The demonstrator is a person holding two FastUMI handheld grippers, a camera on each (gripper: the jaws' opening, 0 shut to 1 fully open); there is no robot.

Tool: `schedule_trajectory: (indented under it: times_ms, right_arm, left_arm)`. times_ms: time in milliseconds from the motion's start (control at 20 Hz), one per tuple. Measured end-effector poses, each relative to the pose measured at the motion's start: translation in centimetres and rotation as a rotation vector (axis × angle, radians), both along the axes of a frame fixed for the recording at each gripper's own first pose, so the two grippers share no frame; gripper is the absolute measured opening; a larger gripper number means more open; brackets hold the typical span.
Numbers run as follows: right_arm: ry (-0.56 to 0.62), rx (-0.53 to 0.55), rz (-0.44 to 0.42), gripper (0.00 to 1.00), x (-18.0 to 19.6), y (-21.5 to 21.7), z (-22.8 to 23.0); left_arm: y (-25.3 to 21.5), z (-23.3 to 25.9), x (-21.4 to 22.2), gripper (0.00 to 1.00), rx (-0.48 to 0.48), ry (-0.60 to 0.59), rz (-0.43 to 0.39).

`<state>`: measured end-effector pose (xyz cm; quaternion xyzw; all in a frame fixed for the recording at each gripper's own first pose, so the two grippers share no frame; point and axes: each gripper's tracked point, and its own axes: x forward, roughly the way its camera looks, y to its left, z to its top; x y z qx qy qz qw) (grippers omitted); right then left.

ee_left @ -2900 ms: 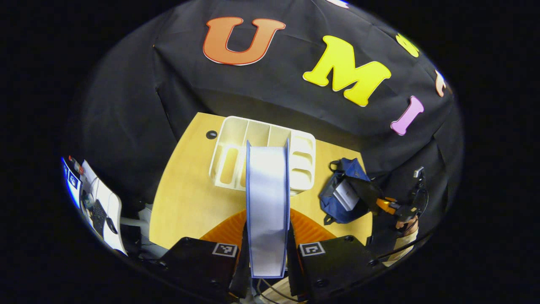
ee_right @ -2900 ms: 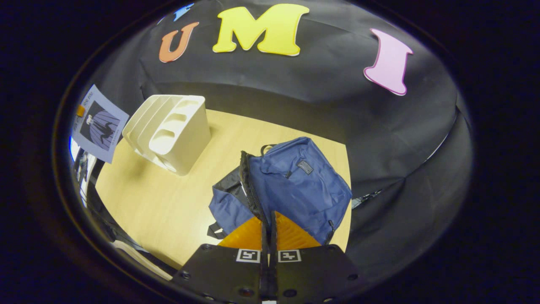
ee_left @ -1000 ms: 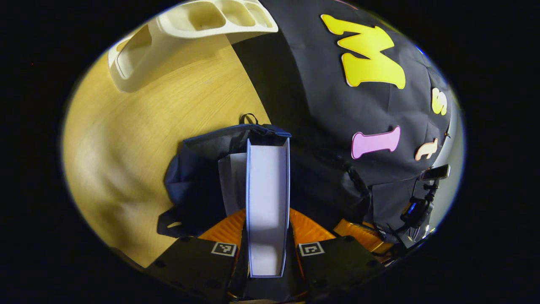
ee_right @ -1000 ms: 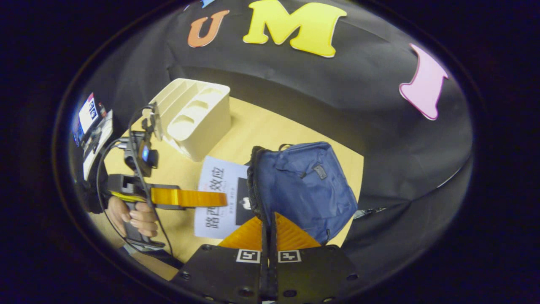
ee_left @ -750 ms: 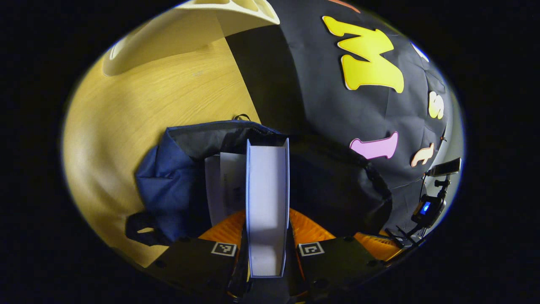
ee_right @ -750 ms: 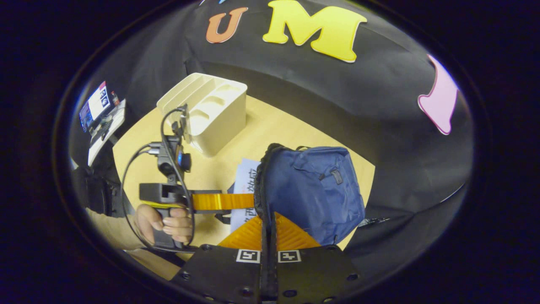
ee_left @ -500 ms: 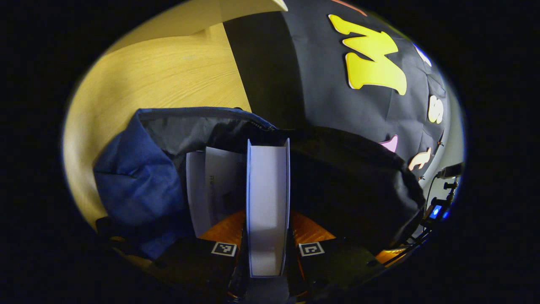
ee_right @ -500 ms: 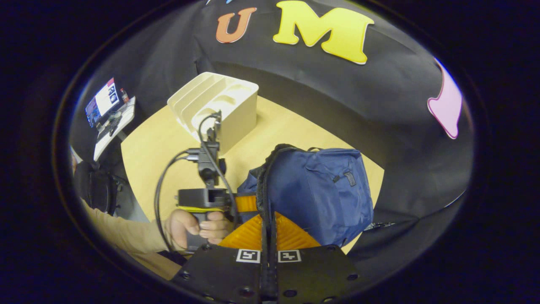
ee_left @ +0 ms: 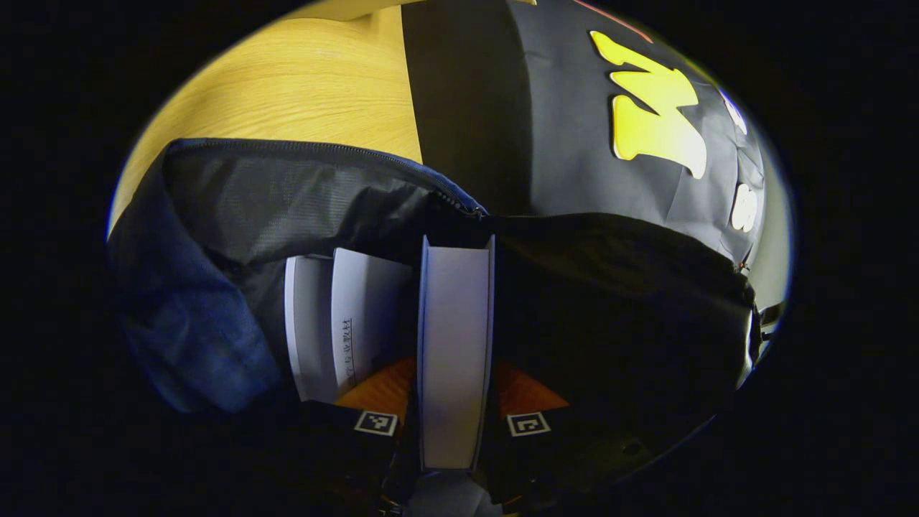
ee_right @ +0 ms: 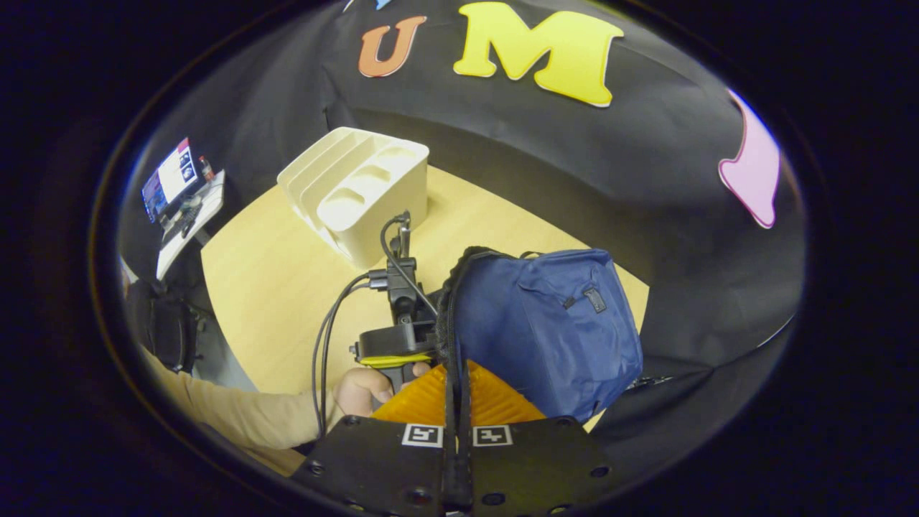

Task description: Open the schoolbag, grab two books from the bookshelf and put them into the schoolbag.

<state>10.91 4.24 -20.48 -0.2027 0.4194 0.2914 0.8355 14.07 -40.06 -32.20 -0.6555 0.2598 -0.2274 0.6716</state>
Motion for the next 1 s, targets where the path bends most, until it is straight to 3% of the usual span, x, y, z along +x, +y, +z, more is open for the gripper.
schedule_trajectory:
  times_ms: [200,250,350,500,550,600,650,1000]
  right_arm:
    - [-0.017,-0.022,-0.011,0.01,0.4,-0.5,-0.3]
    - [-0.02,-0.022,-0.021,0.01,0.5,-0.6,-0.3]
    - [-0.024,-0.03,-0.043,0.01,0.7,-1.0,-0.5]
    - [-0.02,-0.038,-0.078,0.01,0.8,-1.5,-1.2]
    - [-0.017,-0.038,-0.088,0.01,0.8,-1.5,-1.5]
    - [-0.014,-0.035,-0.103,0.01,0.8,-1.4,-1.8]
    - [-0.007,-0.031,-0.119,0.01,0.7,-1.2,-2.1]
    - [0.009,-0.01,-0.237,0.01,-0.8,0.6,-4.9]
  left_arm:
    - [1.1,-0.4,-1.9,0.49,0.048,0.017,-0.038]
    - [1.5,-0.6,-2.3,0.65,0.066,0.023,-0.04]
    - [2.6,-1.3,-3.4,0.53,0.118,0.045,-0.042]
    - [4.8,0.3,-5.6,0.56,0.106,0.036,-0.052]
    - [5.7,0.5,-6.5,0.56,0.147,0.033,-0.055]
    - [6.6,0.5,-7.4,0.69,0.195,0.025,-0.06]
    - [7.9,0.7,-8.5,0.56,0.241,0.018,-0.069]
    - [19.3,4.9,-14.9,0.56,0.669,-0.103,-0.107]
